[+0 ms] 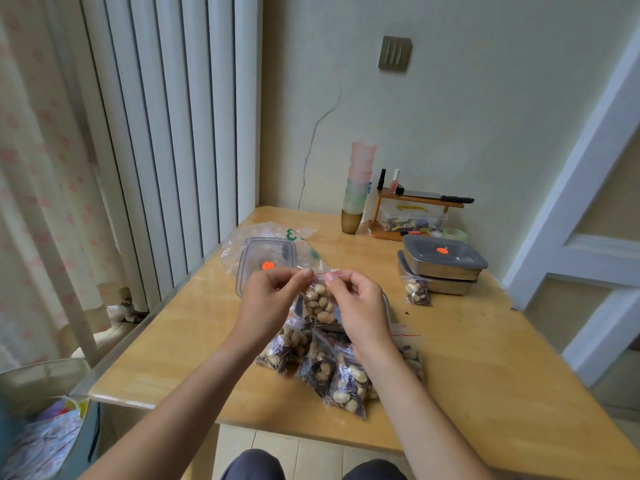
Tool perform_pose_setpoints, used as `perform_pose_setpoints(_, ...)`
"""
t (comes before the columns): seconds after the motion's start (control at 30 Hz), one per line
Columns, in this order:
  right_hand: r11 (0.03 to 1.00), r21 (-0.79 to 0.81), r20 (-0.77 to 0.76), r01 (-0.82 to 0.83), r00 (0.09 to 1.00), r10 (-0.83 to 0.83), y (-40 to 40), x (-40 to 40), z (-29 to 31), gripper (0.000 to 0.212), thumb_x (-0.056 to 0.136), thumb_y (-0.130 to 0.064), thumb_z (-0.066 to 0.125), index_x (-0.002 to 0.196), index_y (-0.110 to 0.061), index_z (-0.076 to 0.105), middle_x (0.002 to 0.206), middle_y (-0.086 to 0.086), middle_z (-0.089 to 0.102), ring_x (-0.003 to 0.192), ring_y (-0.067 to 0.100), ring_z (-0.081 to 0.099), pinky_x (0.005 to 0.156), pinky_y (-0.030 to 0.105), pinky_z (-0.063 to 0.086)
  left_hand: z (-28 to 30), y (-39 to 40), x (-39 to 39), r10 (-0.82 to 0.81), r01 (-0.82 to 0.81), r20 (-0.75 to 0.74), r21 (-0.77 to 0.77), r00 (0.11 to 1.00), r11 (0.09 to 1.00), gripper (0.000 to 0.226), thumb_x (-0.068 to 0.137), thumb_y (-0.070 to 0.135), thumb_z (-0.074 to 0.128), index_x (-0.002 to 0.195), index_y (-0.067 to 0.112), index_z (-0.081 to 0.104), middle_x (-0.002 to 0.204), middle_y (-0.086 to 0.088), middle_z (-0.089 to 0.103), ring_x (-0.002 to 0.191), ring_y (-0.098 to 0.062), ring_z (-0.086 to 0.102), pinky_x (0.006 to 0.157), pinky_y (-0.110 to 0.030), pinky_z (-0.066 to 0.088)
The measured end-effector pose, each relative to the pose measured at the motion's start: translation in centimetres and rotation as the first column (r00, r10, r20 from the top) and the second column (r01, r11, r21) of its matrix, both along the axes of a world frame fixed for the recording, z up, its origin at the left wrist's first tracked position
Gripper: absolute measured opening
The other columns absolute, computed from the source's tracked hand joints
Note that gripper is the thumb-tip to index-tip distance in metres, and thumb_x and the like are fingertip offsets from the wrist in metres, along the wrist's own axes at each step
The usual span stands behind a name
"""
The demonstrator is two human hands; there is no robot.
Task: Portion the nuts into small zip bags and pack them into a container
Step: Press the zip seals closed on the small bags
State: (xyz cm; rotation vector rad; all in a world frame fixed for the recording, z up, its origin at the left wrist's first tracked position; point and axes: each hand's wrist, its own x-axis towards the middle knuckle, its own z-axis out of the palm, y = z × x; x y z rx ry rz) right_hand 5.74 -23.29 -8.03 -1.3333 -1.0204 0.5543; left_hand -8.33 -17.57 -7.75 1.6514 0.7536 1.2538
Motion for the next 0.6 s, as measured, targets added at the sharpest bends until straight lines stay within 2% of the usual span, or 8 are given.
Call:
perform_pose_setpoints(0.17, 1.000, 0.014, -0.002, -0.003, 1.000, 0.003, 0.17, 0.02, -0.06, 0.020, 0.100, -0.028, 0.066, 0.091, -0.011, 0.072, 0.093, 0.026, 0.068, 0.078, 0.018, 0.060, 0.084, 0.051, 0.056, -0.25, 0.08, -0.05, -0.038, 0.046, 0.080, -0.093, 0.996, 0.995, 0.020, 0.091, 0.026, 0.074, 0.084, 0.009, 0.076, 0.071, 0.002, 0.069, 0.068, -0.005, 0.061, 0.065, -0.015, 0.048)
perform_pose_setpoints(0.3, 1.000, 0.023, 0.020, -0.009, 1.000, 0.009, 0.03, 0.05, -0.06, 0.022, 0.101, -0.026, 0.065, 0.090, -0.008, 0.071, 0.094, 0.023, 0.068, 0.078, 0.014, 0.060, 0.076, 0.034, 0.052, -0.35, 0.39, -0.20, -0.046, 0.051, 0.065, -0.070, 0.997, 0.996, 0.020, 0.092, 0.025, 0.074, 0.082, 0.008, 0.075, 0.071, 0.001, 0.068, 0.069, -0.007, 0.060, 0.066, -0.018, 0.048)
perform_pose_setpoints(0.37, 1.000, 0.027, 0.025, 0.001, 1.000, -0.002, 0.18, 0.03, -0.18, 0.022, 0.100, -0.025, 0.065, 0.088, -0.008, 0.070, 0.088, 0.016, 0.069, 0.077, 0.011, 0.060, 0.075, 0.033, 0.051, -0.54, 0.56, -0.08, -0.036, 0.039, 0.046, -0.058, 0.998, 0.998, 0.021, 0.092, 0.026, 0.074, 0.081, 0.008, 0.074, 0.071, 0.000, 0.068, 0.070, -0.009, 0.060, 0.067, -0.020, 0.048)
perform_pose_setpoints(0.4, 1.000, 0.022, 0.031, 0.010, 0.999, -0.010, 0.29, -0.02, -0.23, 0.021, 0.100, -0.026, 0.065, 0.087, -0.009, 0.070, 0.078, 0.008, 0.068, 0.072, 0.010, 0.058, 0.071, 0.033, 0.049, -0.65, 0.63, -0.03, -0.032, 0.034, 0.038, -0.052, 0.999, 0.998, 0.022, 0.092, 0.027, 0.074, 0.080, 0.009, 0.073, 0.072, -0.002, 0.069, 0.071, -0.010, 0.060, 0.067, -0.021, 0.048)
perform_pose_setpoints(0.47, 1.000, 0.001, 0.053, 0.023, 0.998, -0.023, 0.50, -0.07, -0.45, 0.022, 0.100, -0.028, 0.065, 0.085, -0.013, 0.067, 0.061, -0.011, 0.056, 0.061, 0.009, 0.049, 0.063, 0.031, 0.042, -0.84, 0.69, 0.04, -0.026, 0.027, 0.026, -0.036, 0.999, 0.999, 0.021, 0.092, 0.027, 0.074, 0.081, 0.009, 0.073, 0.072, -0.002, 0.068, 0.070, -0.011, 0.060, 0.067, -0.022, 0.049)
perform_pose_setpoints(0.5, 1.000, -0.005, 0.062, 0.023, 0.998, -0.023, 0.50, -0.07, -0.54, 0.022, 0.099, -0.030, 0.064, 0.084, -0.014, 0.066, 0.058, -0.015, 0.052, 0.059, 0.009, 0.046, 0.062, 0.031, 0.040, -0.89, 0.70, 0.03, -0.024, 0.025, 0.021, -0.029, 0.999, 0.999, 0.020, 0.092, 0.027, 0.074, 0.081, 0.010, 0.073, 0.072, -0.001, 0.069, 0.070, -0.011, 0.060, 0.066, -0.023, 0.049)
perform_pose_setpoints(0.6, 1.000, 0.001, 0.020, -0.031, 0.999, 0.031, 0.18, -0.07, -0.38, 0.024, 0.097, -0.032, 0.064, 0.087, -0.010, 0.066, 0.069, -0.006, 0.057, 0.066, 0.012, 0.052, 0.066, 0.036, 0.044, -0.70, 0.71, -0.26, -0.029, 0.029, 0.036, -0.020, 0.999, 0.999, 0.017, 0.090, 0.024, 0.076, 0.082, 0.010, 0.075, 0.072, -0.002, 0.070, 0.070, -0.011, 0.062, 0.066, -0.023, 0.050)
